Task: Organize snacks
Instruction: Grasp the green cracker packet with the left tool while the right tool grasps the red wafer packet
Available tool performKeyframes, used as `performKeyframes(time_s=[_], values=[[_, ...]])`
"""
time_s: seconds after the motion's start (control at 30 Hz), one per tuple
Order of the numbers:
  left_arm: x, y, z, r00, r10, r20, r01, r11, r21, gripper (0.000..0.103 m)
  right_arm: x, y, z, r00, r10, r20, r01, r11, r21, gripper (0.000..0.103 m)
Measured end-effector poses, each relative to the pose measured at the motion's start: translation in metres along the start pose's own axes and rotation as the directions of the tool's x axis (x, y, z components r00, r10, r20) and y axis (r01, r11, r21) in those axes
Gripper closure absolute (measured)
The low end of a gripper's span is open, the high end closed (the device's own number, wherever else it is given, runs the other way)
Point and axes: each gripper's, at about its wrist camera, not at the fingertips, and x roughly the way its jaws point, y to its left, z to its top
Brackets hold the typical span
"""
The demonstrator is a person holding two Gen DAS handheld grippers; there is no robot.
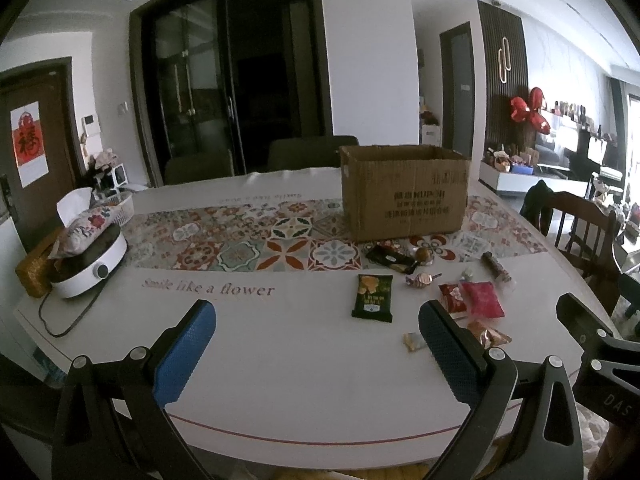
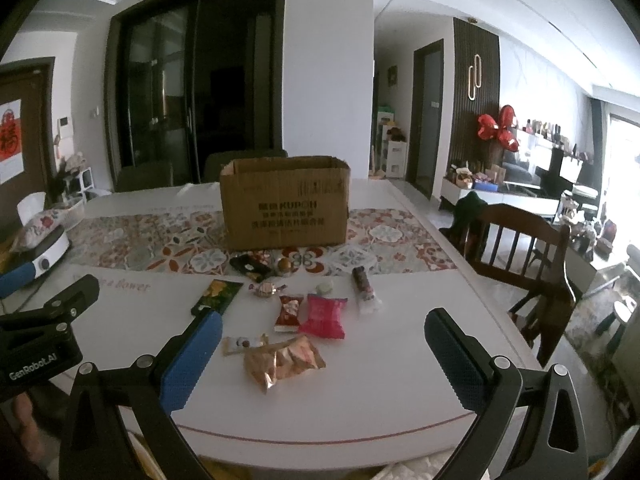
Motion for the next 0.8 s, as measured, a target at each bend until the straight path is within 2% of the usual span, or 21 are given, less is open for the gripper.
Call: performKeyframes(time_s=[0.4,0.8], values=[[0.05,-0.015,0.009,0.994,-0.043,-0.104,0.045,0.999,0.017,0.0,0.044,-0.005,0.001,0.992,-0.006,-0.124,0.007,1.0,0.012,0.001],[0.114,-0.037,0.032,0.973,-0.082,-0.217,0.1,0.992,0.071,0.0,0.109,-0.018,0.017,0.963,-0.012,-0.27,0.033,0.997,0.073,0.001]])
